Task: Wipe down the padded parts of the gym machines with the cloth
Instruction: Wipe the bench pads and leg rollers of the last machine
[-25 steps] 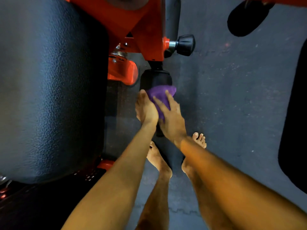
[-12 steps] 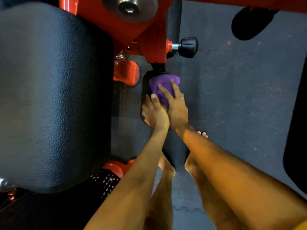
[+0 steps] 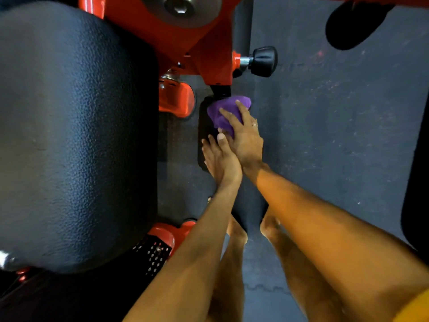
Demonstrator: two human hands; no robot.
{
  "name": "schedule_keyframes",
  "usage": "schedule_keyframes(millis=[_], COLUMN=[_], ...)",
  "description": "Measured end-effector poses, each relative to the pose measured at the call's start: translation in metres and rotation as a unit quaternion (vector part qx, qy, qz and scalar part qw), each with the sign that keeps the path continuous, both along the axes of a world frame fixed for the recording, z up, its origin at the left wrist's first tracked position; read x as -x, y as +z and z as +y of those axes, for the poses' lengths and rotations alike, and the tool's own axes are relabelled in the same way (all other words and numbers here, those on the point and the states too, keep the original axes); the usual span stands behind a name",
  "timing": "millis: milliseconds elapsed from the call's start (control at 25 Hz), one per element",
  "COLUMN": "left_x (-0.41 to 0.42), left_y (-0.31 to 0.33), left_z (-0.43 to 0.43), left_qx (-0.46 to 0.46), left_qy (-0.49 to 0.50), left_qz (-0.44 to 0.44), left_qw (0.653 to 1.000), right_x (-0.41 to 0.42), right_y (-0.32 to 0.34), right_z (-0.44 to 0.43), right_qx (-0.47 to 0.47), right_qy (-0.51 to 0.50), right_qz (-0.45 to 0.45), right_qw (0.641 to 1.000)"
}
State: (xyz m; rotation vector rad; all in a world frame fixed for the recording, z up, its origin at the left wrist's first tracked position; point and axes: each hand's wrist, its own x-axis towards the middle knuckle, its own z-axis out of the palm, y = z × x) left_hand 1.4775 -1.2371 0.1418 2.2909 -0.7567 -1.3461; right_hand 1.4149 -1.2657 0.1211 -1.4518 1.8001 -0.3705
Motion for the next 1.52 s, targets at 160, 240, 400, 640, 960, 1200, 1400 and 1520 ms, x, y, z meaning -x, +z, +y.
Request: schedule_keyframes(millis=[160,240,400,640,960,1200,1400,1520], left_x=[-0.024,-0.043,-0.035,0.007,-0.044,-0.005,-0.016,-0.039], left_y=[-0.011,-0.035,-0.028,0.009,-0.035,0.005,0.001,-0.015], left_z=[-0.009,-0.018,-0.022,0.011,-0.014,0.000,0.008,-0.014], left_qx=[0.023,-0.010,-0.032,0.003,-0.014,-0.021,0.018,-0.017], left_qy=[0.097,0.116,0.056,-0.021,0.084,0.033,0.098,0.131], left_qz=[0.042,0.043,0.025,0.028,0.035,-0.002,0.018,0.027], left_qw=[0.994,0.992,0.998,0.999,0.996,0.999,0.995,0.991], right_x=[-0.004,-0.006,0.007,0.013,0.002,0.003,-0.007,-0.008], right_y=[-0.001,0.000,-0.002,-0.012,0.008,0.006,0.000,0.001], right_z=[0.048,0.094,0.102,-0.017,0.103,0.025,0.017,0.091], right_qx=[0.037,0.015,0.008,0.034,-0.005,0.032,0.057,0.040], right_qy=[0.032,0.082,0.097,-0.022,0.112,0.021,0.022,0.100], right_qz=[0.016,0.009,-0.009,0.008,0.004,-0.003,0.043,0.023], right_qw=[0.999,0.996,0.995,0.999,0.994,0.999,0.997,0.994])
